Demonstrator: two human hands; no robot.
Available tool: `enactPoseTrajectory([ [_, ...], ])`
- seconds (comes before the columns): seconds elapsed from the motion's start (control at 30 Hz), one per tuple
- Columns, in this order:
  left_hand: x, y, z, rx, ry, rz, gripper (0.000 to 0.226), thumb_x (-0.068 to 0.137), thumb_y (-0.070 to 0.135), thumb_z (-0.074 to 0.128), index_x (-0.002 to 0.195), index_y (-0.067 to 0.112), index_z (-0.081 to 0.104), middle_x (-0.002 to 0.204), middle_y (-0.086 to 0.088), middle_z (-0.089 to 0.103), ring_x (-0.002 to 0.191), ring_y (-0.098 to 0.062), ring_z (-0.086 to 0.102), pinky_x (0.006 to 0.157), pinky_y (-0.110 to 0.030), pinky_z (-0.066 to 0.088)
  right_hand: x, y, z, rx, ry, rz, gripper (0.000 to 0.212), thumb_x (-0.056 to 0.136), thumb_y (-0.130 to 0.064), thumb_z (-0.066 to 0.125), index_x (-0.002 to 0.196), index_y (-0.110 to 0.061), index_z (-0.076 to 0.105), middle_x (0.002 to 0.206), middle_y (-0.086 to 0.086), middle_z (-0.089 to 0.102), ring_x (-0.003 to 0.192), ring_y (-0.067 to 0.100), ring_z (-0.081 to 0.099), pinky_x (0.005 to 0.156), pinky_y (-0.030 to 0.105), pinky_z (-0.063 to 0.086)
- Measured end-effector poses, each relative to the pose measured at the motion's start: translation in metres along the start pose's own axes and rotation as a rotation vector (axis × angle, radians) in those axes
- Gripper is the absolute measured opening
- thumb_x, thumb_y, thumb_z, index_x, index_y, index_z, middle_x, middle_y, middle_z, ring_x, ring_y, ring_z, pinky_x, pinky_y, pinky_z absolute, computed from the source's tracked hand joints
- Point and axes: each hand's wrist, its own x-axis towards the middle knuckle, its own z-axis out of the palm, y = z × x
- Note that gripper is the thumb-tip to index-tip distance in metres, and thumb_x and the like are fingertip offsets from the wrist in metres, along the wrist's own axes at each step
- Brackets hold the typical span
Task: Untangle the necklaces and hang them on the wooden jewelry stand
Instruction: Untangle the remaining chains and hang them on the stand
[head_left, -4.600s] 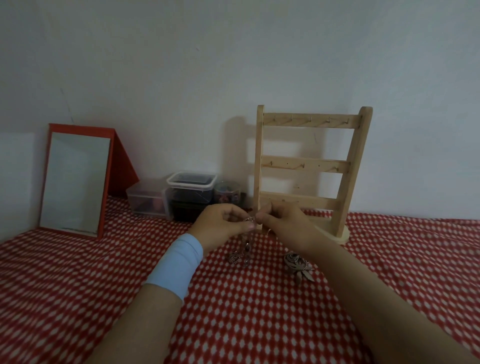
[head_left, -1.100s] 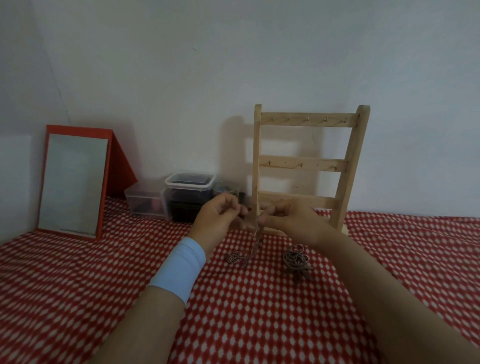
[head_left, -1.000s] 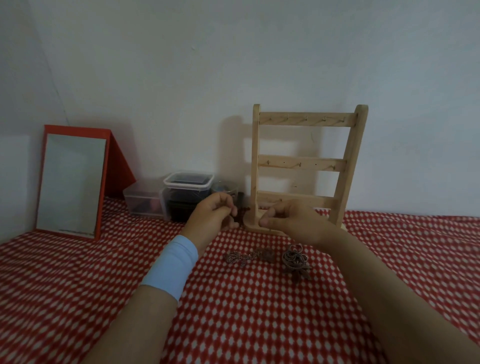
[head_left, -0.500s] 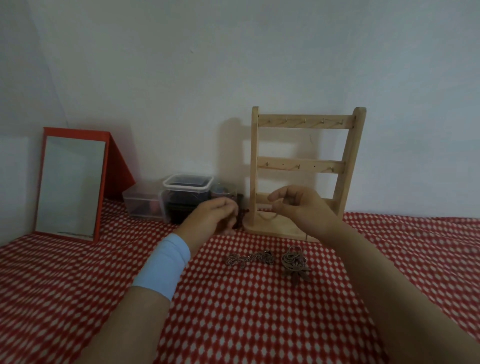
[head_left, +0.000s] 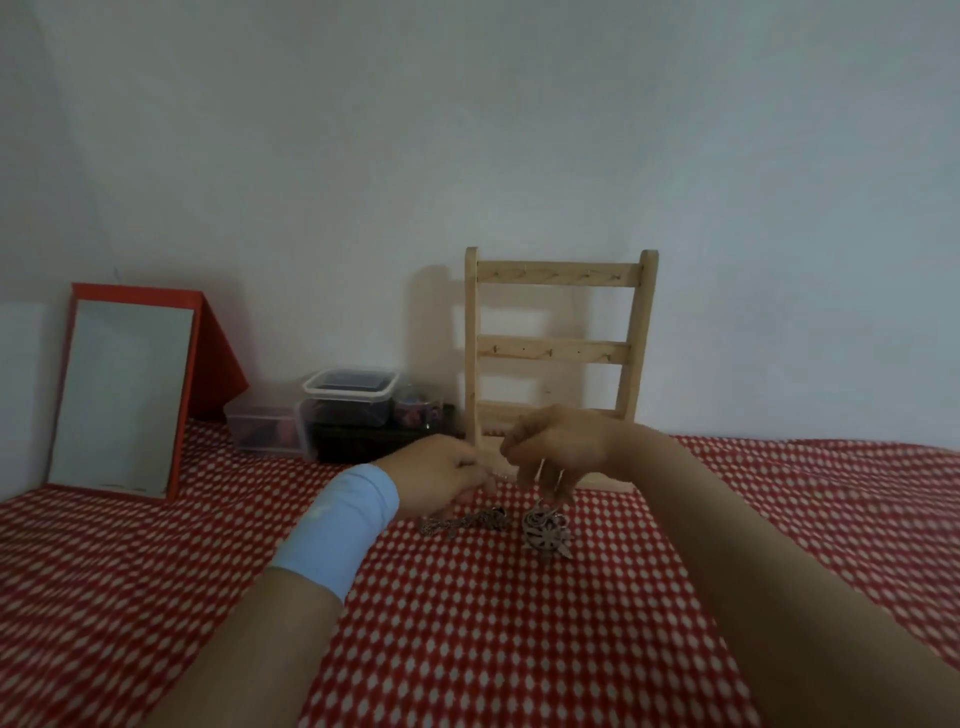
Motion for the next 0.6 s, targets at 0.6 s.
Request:
enactPoseTrajectory([
  [0.6, -0.065, 0.035, 0.022, 0.335, -0.463, -0.200, 0.037, 0.080, 0.058, 0.069, 0.103, 0.031, 0.078, 0.107, 0.016, 0.072, 0.106, -0.005, 0.063, 0.103, -0.022, 0.042, -0.038, 0.062, 0.018, -0.604, 0.377, 0.110, 0.019, 0.095, -0.034, 0.068, 0.102, -0.021, 0.079, 0.103, -0.004, 0.074, 0.094, 0.013, 0.066, 0.084, 0.028, 0.053],
])
